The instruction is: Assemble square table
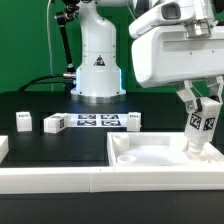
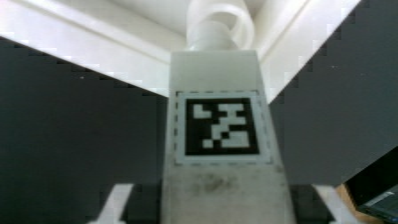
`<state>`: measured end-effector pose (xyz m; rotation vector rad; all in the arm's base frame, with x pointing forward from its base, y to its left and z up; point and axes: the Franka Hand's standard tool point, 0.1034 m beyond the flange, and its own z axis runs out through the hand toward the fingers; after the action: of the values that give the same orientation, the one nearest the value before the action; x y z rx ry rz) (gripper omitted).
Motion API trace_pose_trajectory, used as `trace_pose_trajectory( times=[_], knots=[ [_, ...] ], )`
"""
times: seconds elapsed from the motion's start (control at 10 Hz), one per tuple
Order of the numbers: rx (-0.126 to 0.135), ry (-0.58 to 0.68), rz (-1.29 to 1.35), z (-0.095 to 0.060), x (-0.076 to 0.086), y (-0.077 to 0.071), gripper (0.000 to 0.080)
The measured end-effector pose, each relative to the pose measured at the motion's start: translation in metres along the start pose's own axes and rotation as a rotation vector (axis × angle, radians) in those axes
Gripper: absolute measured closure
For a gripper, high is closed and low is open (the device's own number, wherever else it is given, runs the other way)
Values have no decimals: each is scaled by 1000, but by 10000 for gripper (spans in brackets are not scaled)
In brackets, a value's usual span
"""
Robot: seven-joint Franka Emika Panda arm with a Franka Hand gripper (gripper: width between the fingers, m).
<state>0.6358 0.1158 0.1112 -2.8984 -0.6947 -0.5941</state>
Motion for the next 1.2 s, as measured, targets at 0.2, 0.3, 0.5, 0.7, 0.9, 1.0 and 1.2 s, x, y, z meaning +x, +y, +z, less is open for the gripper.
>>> trace_pose_trajectory(
  times=[0.2, 0.3, 0.5, 0.7, 0.9, 1.0, 1.2],
  knots=[
    [-13, 28, 1, 3, 2, -2, 509],
    [-24, 44, 1, 6, -1, 1, 509],
    [-22, 40, 0, 7, -3, -1, 509],
    [-20, 38, -1, 8, -4, -2, 509],
    [-16, 32, 0, 9, -7, -6, 509],
    [-13, 29, 1, 10, -7, -11, 509],
    [-14, 29, 2, 11, -8, -10, 509]
  ],
)
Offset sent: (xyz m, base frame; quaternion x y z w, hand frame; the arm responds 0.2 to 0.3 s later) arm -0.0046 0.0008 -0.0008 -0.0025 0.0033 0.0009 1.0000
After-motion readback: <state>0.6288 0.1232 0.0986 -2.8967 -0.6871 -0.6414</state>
